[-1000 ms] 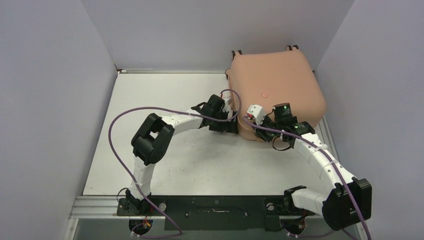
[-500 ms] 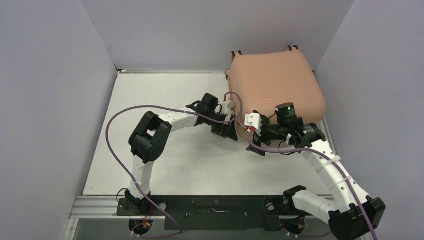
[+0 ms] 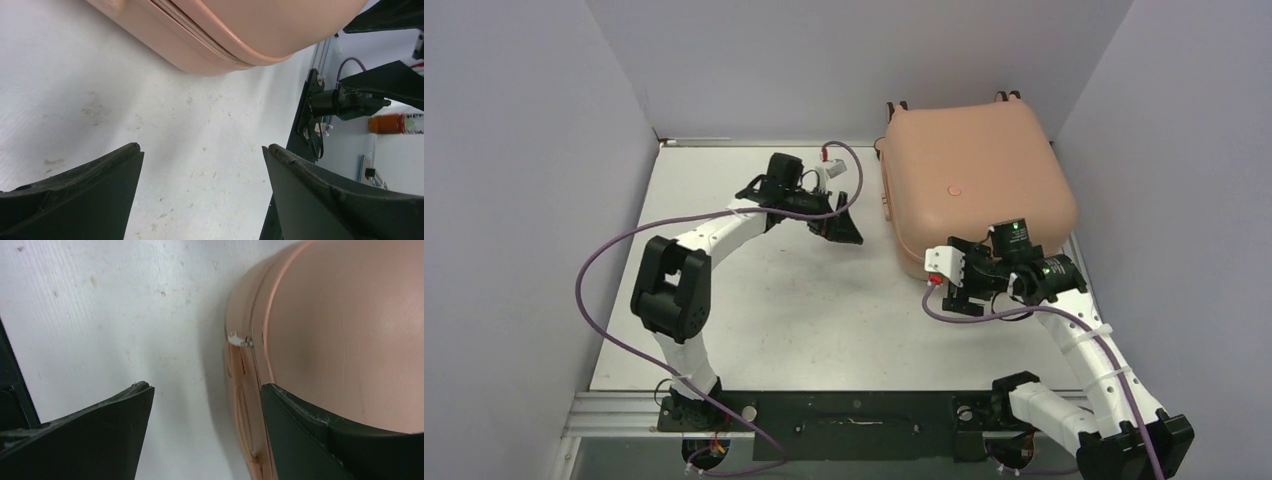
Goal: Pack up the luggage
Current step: Zip the luggage at the center of the board.
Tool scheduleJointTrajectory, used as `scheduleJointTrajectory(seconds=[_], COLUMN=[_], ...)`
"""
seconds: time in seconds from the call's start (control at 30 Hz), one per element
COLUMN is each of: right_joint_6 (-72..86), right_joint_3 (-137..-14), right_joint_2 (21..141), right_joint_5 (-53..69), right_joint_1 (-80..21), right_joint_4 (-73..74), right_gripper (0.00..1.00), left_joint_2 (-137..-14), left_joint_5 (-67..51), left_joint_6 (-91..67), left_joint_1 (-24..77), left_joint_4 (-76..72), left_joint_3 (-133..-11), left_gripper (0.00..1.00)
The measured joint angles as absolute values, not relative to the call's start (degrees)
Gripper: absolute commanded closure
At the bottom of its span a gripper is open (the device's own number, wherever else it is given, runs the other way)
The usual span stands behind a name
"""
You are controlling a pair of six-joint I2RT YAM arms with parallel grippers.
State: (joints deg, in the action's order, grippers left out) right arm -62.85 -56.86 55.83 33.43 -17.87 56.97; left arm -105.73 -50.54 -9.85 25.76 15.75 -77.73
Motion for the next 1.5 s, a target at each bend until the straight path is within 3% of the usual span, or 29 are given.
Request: scheduleJointTrajectory(seconds=[0.2, 0.43, 0.6, 0.7, 0.87, 1.0, 1.3, 1.5], right_joint_6=[-51.51, -29.19, -13.80, -3.64, 6.68, 12.84, 19.88, 14.24], right_joint_3=[-55.96, -68.05, -76.95, -83.44, -91.50, -95.37, -96.79, -92.77], right_joint_2=[53.69, 57.49, 69.87, 81.87, 98.28, 105.62, 105.91, 104.49], right_joint_5=[27.73, 17.28, 7.79, 6.44, 4.54, 5.67, 3.75, -7.86], right_joint_1=[-13.28, -12.16, -3.49, 5.34, 11.92, 11.60, 6.79, -2.13], right_joint_4=[50.52, 33.98, 20.93, 16.27, 13.78, 11.81, 8.27, 6.11], right_gripper=[0.07, 0.00, 0.00, 0.01, 0.03, 0.03, 0.04, 0.05], left_joint_2=[-102.48, -102.43, -102.45, -102.48, -102.39, -101.36, -97.25, -97.19], left_joint_5=[-45.23, -33.43, -31.73, -31.73, -31.68, -31.68, -31.73, -31.68], left_joint_6=[-11.40, -16.47, -18.44, -18.59, -17.23, -15.77, -13.69, -13.58], left_joint_1=[18.96, 12.80, 12.91, 13.15, 13.15, 13.15, 13.13, 13.13], left_joint_4=[15.20, 10.07, 6.24, 5.80, 5.39, 5.43, 4.97, 4.43], left_joint_3=[-78.06, -85.60, -88.07, -86.98, -82.43, -78.06, -74.32, -74.32], left_gripper=[0.04, 0.04, 0.04, 0.04, 0.04, 0.04, 0.04, 0.04])
